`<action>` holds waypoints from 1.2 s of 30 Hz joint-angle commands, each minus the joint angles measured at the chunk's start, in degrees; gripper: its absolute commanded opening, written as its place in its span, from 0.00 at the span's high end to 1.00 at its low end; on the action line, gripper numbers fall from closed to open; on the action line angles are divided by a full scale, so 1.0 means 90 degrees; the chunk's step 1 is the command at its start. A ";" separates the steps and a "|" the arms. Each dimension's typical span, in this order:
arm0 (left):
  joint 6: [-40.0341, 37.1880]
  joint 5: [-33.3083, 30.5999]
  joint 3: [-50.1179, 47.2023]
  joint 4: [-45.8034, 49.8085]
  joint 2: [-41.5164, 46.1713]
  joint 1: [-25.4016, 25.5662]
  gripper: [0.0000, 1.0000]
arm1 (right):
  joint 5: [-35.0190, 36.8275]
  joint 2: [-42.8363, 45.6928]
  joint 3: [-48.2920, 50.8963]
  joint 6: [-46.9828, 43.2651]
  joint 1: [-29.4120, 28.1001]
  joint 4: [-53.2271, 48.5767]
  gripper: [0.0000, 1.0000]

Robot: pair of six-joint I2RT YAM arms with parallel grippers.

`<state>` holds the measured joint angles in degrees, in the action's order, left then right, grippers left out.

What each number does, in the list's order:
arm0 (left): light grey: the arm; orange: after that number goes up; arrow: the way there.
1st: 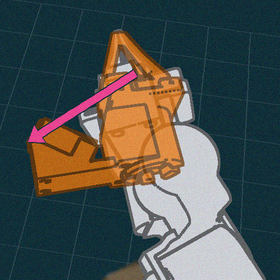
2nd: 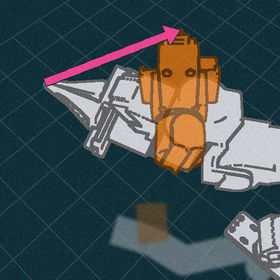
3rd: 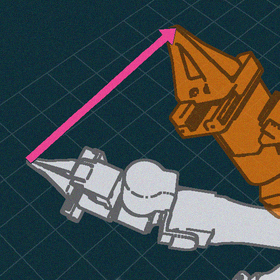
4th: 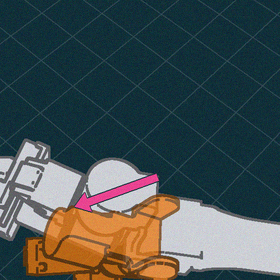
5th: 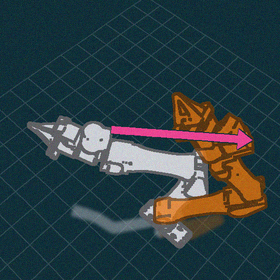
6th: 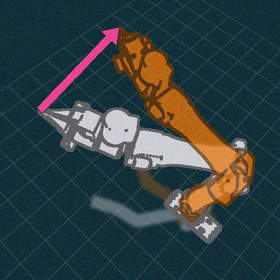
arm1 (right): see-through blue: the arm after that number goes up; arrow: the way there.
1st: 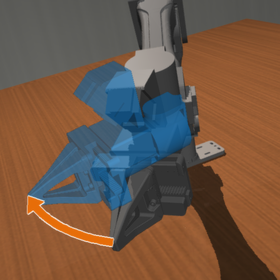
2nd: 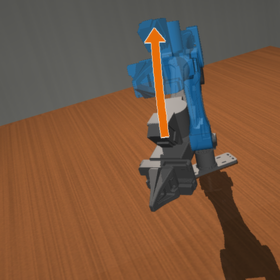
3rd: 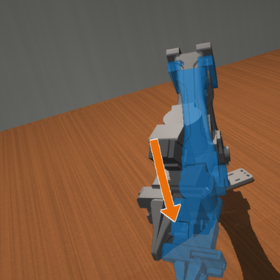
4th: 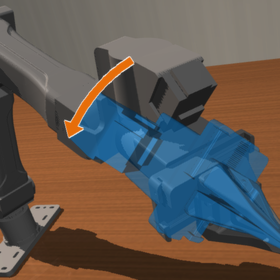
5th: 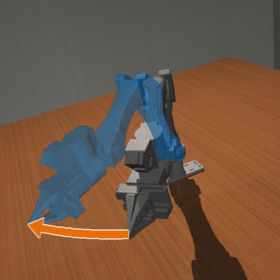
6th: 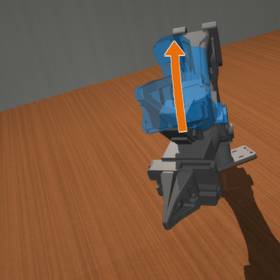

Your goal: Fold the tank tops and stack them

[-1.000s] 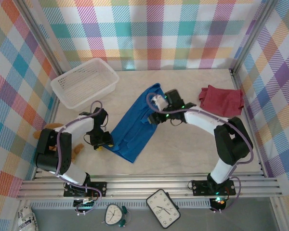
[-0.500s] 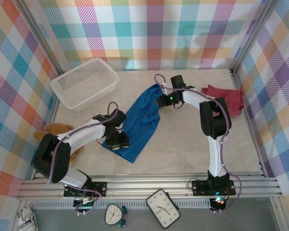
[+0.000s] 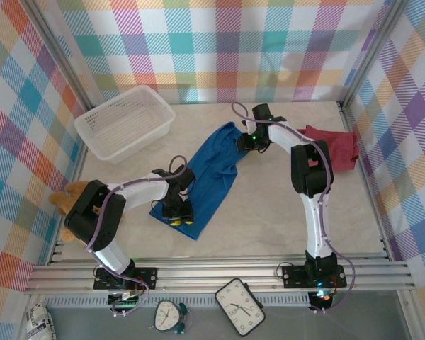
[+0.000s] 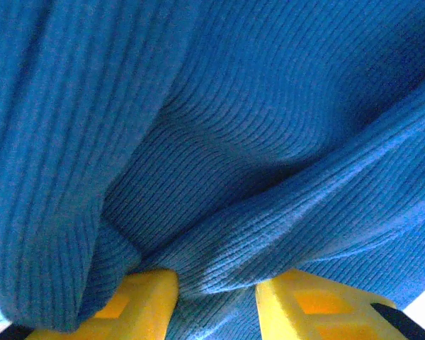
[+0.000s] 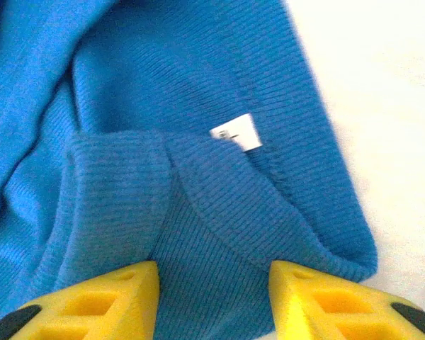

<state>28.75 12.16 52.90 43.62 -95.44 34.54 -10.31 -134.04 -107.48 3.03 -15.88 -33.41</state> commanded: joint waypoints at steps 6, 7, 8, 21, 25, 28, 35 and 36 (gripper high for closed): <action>-0.0414 -0.1803 -0.0266 0.1427 -0.0264 -0.0024 0.62 | 0.0535 -0.0462 -0.0729 0.0838 0.0454 -0.0923 0.53; -0.0431 -0.1957 -0.0233 0.1519 -0.0280 -0.0037 0.62 | 0.0603 -0.0433 -0.0725 0.0908 0.0500 -0.0909 0.53; -0.0431 -0.2044 -0.0193 0.1607 -0.0313 -0.0053 0.62 | 0.0598 -0.0402 -0.0729 0.0952 0.0547 -0.0851 0.53; -0.0603 -0.0488 0.0487 0.1330 0.0382 -0.0021 0.51 | -0.0009 0.1092 0.0671 0.0641 0.0578 -0.0304 0.50; -0.0675 -0.0948 0.0543 0.1626 0.0645 -0.0421 0.47 | -0.0328 0.1914 0.1521 0.0562 0.0419 0.0161 0.49; -0.0781 -0.1036 0.0438 0.1646 0.0997 -0.1107 0.45 | -0.0600 0.2525 0.2093 0.0014 0.0009 0.0417 0.44; -0.1309 -0.0643 0.0259 0.1111 0.1183 -0.2757 0.44 | -0.0835 0.3591 0.3604 -0.0604 -0.1974 0.1731 0.38; -0.1393 -0.0479 0.0221 0.1005 0.1067 -0.2919 0.44 | -0.0861 0.3630 0.3690 -0.0646 -0.2367 0.1827 0.38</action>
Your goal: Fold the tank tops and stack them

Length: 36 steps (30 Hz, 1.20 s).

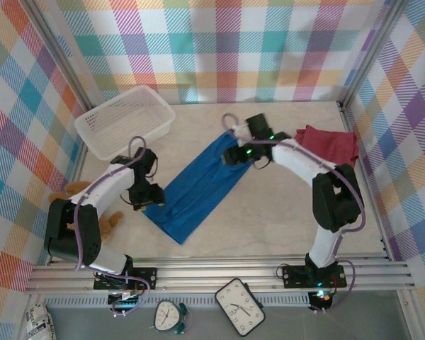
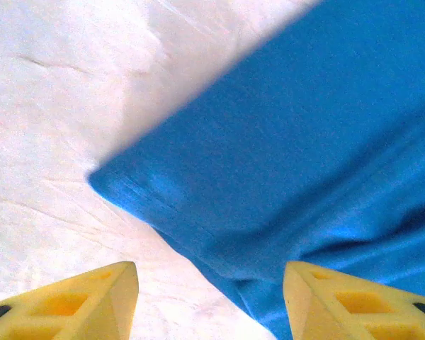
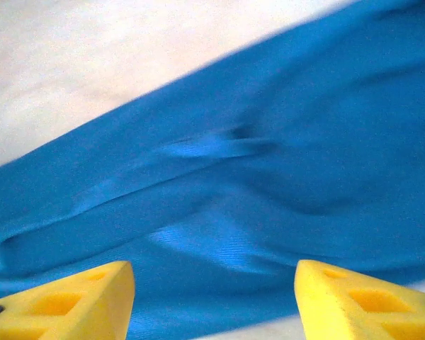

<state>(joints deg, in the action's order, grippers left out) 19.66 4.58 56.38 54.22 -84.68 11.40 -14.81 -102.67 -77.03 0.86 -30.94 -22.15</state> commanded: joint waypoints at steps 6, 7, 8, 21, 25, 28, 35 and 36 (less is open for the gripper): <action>-0.0653 0.0508 -0.0201 -0.0389 -0.0777 -0.0682 0.44 | -0.0632 -0.0043 0.0609 -0.0133 -0.2463 0.1286 0.36; -0.0669 0.0517 -0.0186 -0.0404 -0.0880 -0.0707 0.44 | -0.0677 -0.0146 0.0597 -0.0115 -0.2667 0.1326 0.36; -0.0687 0.0525 -0.0186 -0.0432 -0.0958 -0.0727 0.44 | -0.0626 -0.0278 0.0547 -0.0106 -0.2863 0.1289 0.36; -0.0739 0.0476 -0.0199 -0.0375 -0.1430 -0.0739 0.53 | 0.0971 -0.1804 0.0043 -0.0902 -0.4254 0.1033 0.38; -0.0759 0.0390 -0.0200 -0.0335 -0.1544 -0.0715 0.65 | 0.1953 -0.2162 -0.0163 -0.1100 -0.4413 0.0570 0.45; -0.0758 0.0376 -0.0175 -0.0316 -0.1626 -0.0618 0.75 | 0.2537 -0.2287 -0.0150 -0.1199 -0.4469 0.0427 0.56; -0.0598 0.0038 0.0021 -0.0042 -0.1148 -0.0397 1.00 | 0.2368 -0.1636 0.0055 -0.1004 -0.4501 0.0487 0.89; -0.0555 0.0021 0.0146 0.0103 -0.1018 -0.0314 1.00 | 0.2103 -0.1437 0.0119 -0.0952 -0.4493 0.0532 0.91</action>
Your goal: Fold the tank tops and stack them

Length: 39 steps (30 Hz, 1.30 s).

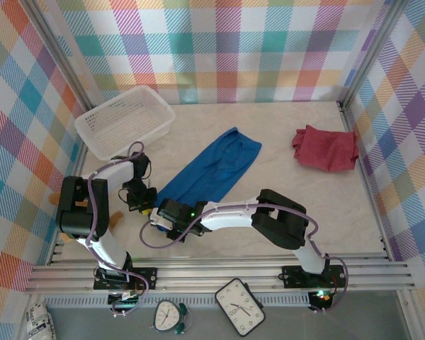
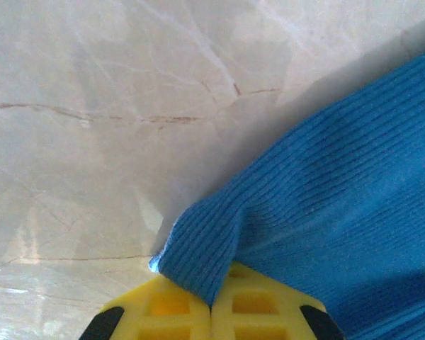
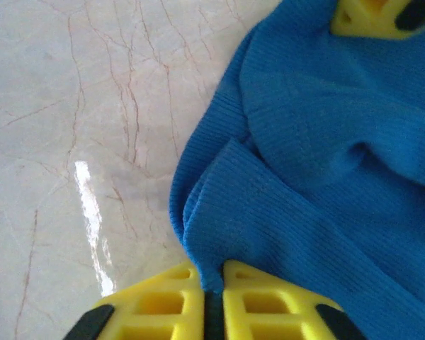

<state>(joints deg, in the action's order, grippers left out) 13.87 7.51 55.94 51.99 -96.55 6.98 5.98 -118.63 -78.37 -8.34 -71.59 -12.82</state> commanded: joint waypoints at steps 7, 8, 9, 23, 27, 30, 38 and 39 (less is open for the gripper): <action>0.0262 -0.0232 0.1439 0.1203 0.0669 0.0761 1.00 | -0.2085 0.1782 0.1119 0.1235 0.0679 0.0052 0.96; 0.0272 -0.0161 0.1612 0.1260 0.0653 0.0799 1.00 | -0.2360 0.1925 0.1228 0.1354 0.0858 0.0082 0.96; 0.0283 -0.0114 0.1832 0.1310 0.0597 0.0841 1.00 | -0.2724 0.2027 0.1291 0.1471 0.1081 0.0023 0.97; 0.0266 0.0324 0.5242 0.1390 -0.2050 0.1362 0.99 | -0.5016 0.1363 0.0485 0.1098 0.3985 -0.1245 0.97; 0.0251 0.0374 0.6182 0.1532 -0.2804 0.1373 0.98 | -0.5119 0.1026 0.0240 0.1018 0.4384 -0.1415 0.96; 0.0266 0.0489 0.6739 0.1548 -0.3283 0.1377 0.97 | -0.5057 0.0798 0.0130 0.1002 0.4605 -0.1410 0.96; 0.0378 0.0505 0.7720 0.1499 -0.4217 0.1373 0.91 | -0.4910 0.0116 -0.0404 0.1047 0.5111 -0.1235 0.91; 0.0398 0.0512 0.7847 0.1485 -0.4337 0.1363 0.90 | -0.4867 0.0028 -0.0438 0.1089 0.5167 -0.1193 0.91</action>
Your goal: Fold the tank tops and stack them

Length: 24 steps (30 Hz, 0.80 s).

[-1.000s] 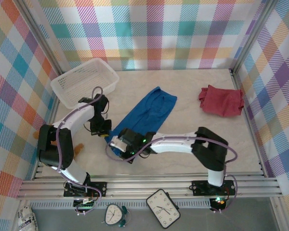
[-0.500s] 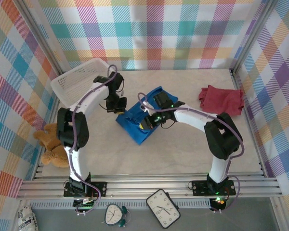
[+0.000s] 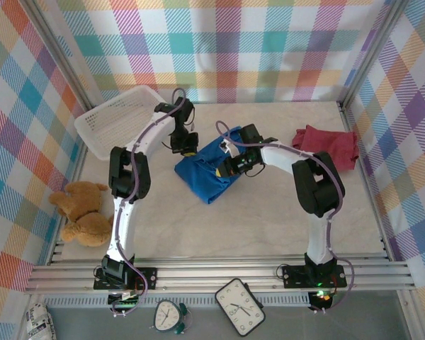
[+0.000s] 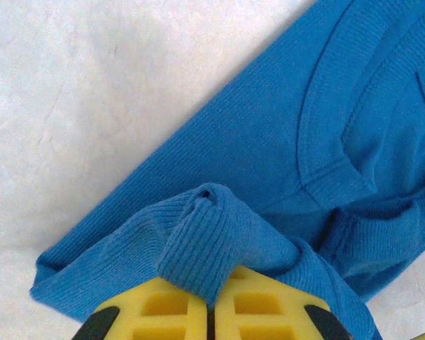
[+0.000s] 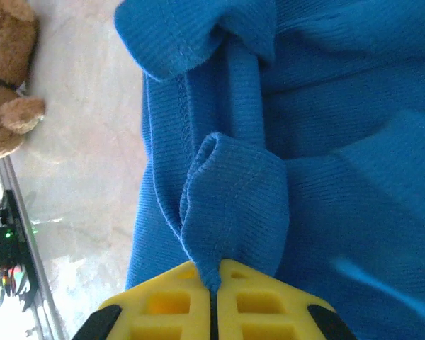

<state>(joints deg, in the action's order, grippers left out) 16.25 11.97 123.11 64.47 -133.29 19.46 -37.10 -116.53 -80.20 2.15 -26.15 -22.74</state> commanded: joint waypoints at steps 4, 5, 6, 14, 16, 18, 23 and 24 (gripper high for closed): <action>0.0217 0.0101 0.0639 -0.0123 -0.0540 -0.0025 0.83 | 0.0222 -0.0443 -0.0327 -0.0024 0.0206 -0.0016 0.90; 0.0243 0.0131 0.0682 -0.0171 -0.0590 -0.0024 0.81 | 0.0267 -0.0482 -0.0358 -0.0034 0.0215 -0.0023 0.89; 0.0246 0.0187 0.0754 -0.0190 -0.0648 -0.0029 0.77 | 0.0341 -0.0524 -0.0394 -0.0021 0.0227 -0.0024 0.88; 0.0200 0.0121 0.0843 -0.0630 -0.0367 -0.0042 0.57 | 0.2128 0.0113 -0.0009 0.0188 0.0318 0.0164 0.69; 0.0177 0.0055 0.0869 -0.0734 -0.0221 -0.0053 0.55 | 0.2697 0.0413 0.0209 0.0158 0.0326 0.0352 0.64; 0.0167 0.0041 0.0942 -0.0748 -0.0115 -0.0070 0.53 | 0.2953 0.0570 0.0268 0.0052 0.0325 0.0412 0.63; 0.0002 -0.0134 0.1222 -0.0205 0.0082 -0.0074 0.50 | 0.2987 0.0960 0.0517 -0.0366 0.0292 0.0741 0.59; -0.0039 -0.0157 0.1197 -0.0074 0.0134 -0.0082 0.50 | 0.2991 0.1092 0.0627 -0.0460 0.0262 0.0835 0.58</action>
<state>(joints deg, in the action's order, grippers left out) 17.91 12.14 131.61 59.57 -137.49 19.29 -11.94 -110.02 -76.77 1.30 -23.59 -18.06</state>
